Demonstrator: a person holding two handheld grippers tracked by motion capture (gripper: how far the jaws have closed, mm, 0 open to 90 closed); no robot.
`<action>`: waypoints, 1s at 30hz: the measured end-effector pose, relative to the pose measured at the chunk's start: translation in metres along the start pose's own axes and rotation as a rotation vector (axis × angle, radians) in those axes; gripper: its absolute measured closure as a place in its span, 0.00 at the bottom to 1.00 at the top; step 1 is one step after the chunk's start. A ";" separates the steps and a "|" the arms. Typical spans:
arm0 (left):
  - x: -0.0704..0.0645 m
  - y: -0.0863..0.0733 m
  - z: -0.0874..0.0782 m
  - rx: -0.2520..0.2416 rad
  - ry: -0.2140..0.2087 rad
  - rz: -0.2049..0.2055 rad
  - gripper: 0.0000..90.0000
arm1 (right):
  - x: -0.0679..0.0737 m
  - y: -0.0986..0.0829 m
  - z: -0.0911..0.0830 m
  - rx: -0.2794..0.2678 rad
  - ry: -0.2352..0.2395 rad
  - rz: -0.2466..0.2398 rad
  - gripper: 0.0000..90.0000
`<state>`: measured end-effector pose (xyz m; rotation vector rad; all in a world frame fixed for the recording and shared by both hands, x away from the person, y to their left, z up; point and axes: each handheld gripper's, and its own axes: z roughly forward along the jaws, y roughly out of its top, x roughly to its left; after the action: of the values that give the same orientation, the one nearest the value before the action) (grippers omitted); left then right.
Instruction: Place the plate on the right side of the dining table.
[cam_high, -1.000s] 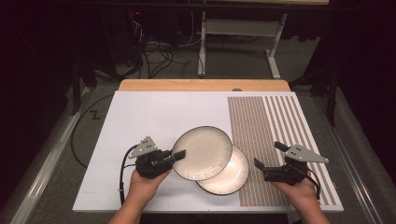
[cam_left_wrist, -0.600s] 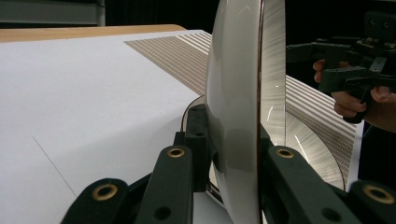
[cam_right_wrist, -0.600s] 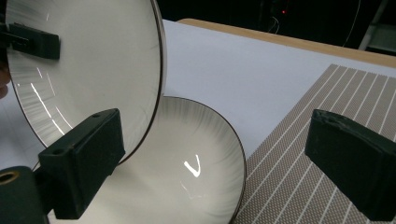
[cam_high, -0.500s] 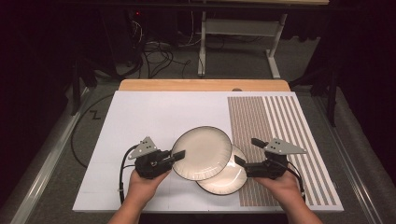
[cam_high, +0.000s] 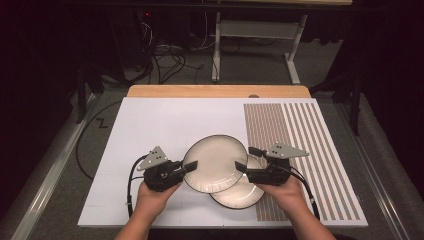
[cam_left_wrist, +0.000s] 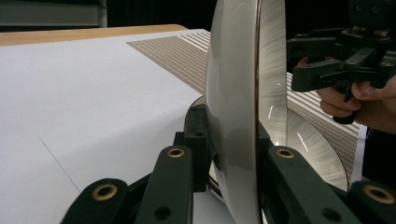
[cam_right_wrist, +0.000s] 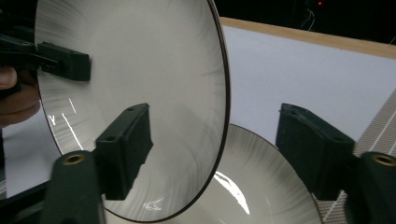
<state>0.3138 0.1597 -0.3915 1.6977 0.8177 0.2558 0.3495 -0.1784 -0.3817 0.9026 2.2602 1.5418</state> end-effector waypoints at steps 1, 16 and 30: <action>0.000 0.000 0.000 0.002 0.000 0.002 0.86 | 0.000 0.000 0.000 0.000 0.000 0.000 0.35; 0.002 0.000 0.000 0.005 -0.003 -0.004 0.86 | -0.003 -0.011 0.007 0.044 0.086 0.079 0.78; 0.006 -0.001 0.003 -0.007 -0.043 -0.133 0.89 | -0.010 -0.007 0.001 0.049 0.104 0.195 0.96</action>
<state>0.3192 0.1617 -0.3950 1.6295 0.8925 0.1300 0.3558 -0.1856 -0.3904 1.1101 2.3511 1.6553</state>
